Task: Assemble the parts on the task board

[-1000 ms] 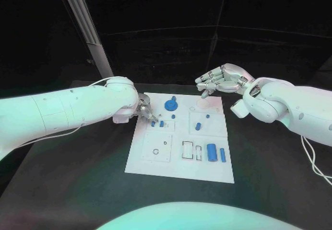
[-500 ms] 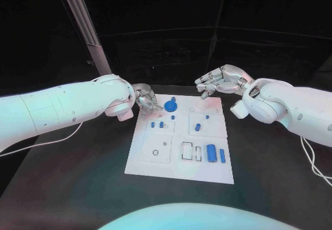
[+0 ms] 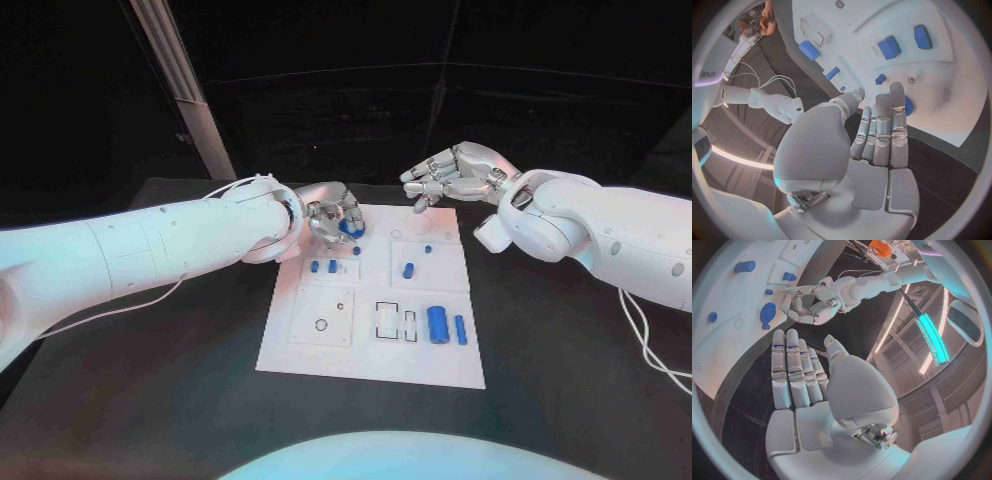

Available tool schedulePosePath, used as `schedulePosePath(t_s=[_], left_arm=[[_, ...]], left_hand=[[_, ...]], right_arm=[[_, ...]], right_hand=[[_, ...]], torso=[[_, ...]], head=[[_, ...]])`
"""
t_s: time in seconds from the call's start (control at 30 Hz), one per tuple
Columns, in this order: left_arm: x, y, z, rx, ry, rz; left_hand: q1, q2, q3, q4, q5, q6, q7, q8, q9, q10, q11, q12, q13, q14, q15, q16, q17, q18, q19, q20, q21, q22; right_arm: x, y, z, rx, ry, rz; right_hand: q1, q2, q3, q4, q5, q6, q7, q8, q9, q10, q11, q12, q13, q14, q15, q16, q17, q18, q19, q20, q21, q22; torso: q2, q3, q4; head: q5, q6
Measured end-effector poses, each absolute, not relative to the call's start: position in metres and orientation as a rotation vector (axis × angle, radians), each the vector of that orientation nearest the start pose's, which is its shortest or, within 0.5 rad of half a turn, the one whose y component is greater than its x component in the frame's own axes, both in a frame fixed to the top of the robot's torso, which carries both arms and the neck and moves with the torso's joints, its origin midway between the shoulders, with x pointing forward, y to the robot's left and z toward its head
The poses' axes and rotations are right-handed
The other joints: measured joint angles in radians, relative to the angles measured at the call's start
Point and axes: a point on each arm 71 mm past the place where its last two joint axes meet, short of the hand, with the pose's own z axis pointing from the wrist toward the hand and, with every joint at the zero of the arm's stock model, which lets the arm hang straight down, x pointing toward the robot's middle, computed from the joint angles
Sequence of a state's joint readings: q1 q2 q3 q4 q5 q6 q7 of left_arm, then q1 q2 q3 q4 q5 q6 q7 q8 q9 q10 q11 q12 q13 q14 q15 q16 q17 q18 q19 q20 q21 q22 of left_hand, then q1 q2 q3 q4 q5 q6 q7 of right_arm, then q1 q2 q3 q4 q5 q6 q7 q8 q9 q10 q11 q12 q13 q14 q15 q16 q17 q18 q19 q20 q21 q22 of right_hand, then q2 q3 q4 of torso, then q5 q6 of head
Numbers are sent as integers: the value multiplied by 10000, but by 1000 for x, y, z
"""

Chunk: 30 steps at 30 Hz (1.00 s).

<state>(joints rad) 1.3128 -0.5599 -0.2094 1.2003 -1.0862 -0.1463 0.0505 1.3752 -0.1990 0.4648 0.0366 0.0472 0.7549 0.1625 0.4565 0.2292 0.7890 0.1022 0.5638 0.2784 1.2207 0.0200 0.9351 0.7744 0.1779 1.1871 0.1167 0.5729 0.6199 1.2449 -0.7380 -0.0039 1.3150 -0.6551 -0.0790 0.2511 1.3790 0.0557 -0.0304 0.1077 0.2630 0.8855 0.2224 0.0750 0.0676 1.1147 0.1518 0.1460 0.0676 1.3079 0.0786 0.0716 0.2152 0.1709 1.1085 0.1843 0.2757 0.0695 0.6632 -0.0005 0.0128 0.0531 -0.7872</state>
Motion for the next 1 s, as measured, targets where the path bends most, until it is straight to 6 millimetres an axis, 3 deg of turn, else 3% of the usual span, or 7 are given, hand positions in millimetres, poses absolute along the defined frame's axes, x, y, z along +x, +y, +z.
schedulePosePath(t_s=[0.13, 0.23, 0.3, 0.43, 0.5, 1.0], left_arm=[[534, 137, -213, 2024, 18657, -8020], [534, 133, -215, 2788, 18482, -7729], [534, 130, -217, 3159, 18413, -7569], [534, 126, -219, 3755, 18331, -7267], [534, 124, -221, 3991, 18327, -7124], [536, 116, -231, 4709, 18535, -6527]], left_hand=[[0, 0, -211, 24, 0, 467, -113, -395, -361, 324, -94, -368, -450, 1427, -83, 2050, 2008, 0, 733, -86, 503, 251], [0, 0, -387, 65, 0, 757, -181, -645, -566, 574, -129, -596, -735, 2103, -162, 3182, 3217, -30, 1439, -142, 1811, 1408], [0, 0, -440, 60, 0, 916, -208, -779, -672, 692, -151, -730, -895, 2335, -190, 3626, 3702, -241, 1777, -186, 2599, 2129], [0, 0, -509, 73, 0, 1139, -213, -969, -826, 875, -154, -928, -1134, 2411, -200, 3937, 3993, -244, 2053, -235, 3404, 2881], [-8, 8, -536, 46, 0, 1253, -243, -1006, -885, 942, -146, -995, -1224, 2411, -200, 3978, 4041, -394, 2162, -235, 3671, 3141], [74, 244, -423, 20, 0, 1769, -335, -1241, -1062, 1493, -237, -1332, -1589, 2444, -234, 4088, 4079, -393, 2352, -285, 4352, 3834]], right_arm=[[527, -195, -162, 3885, 17178, 13271], [527, -194, -162, 3878, 17180, 13276], [527, -195, -162, 3876, 17180, 13272], [528, -194, -162, 3870, 17181, 13272], [528, -194, -162, 3863, 17182, 13278], [528, -193, -162, 3842, 17185, 13296]], right_hand=[[0, 0, 26, 26, 0, 0, 0, 0, 0, 0, 0, 0, 0, 0, 0, 0, 0, 0, 0, 0, 0, 0], [0, 0, 26, 26, 0, 0, 0, 0, 0, 0, 0, 0, 0, 0, 0, 0, 0, -1, 0, 0, 0, 0], [0, 0, 26, 26, 0, 0, 0, 0, 0, 0, 0, 0, 0, 0, 0, 0, 0, 0, 0, 0, 0, 0], [0, 0, 26, 26, 0, 0, 0, 0, 0, 0, 0, 0, 0, 0, 0, 0, 1, 1, 0, 0, 0, 0], [0, 0, 26, 26, 0, 0, 0, 0, 0, 0, 0, 0, 0, 0, 0, 0, 1, 0, 0, 0, 0, 1], [0, 0, 26, 26, 0, 0, 0, 0, 0, 0, 0, 0, 0, 0, 0, 0, 1, 0, 0, 0, 0, 1]], torso=[[5, 2, -10], [5, 2, -18], [6, 3, -18], [6, 5, -12], [5, 5, -6], [0, 7, -3]], head=[[-10, 23], [-12, 35], [-30, 47], [-59, 60], [-62, 63], [-99, 56]])
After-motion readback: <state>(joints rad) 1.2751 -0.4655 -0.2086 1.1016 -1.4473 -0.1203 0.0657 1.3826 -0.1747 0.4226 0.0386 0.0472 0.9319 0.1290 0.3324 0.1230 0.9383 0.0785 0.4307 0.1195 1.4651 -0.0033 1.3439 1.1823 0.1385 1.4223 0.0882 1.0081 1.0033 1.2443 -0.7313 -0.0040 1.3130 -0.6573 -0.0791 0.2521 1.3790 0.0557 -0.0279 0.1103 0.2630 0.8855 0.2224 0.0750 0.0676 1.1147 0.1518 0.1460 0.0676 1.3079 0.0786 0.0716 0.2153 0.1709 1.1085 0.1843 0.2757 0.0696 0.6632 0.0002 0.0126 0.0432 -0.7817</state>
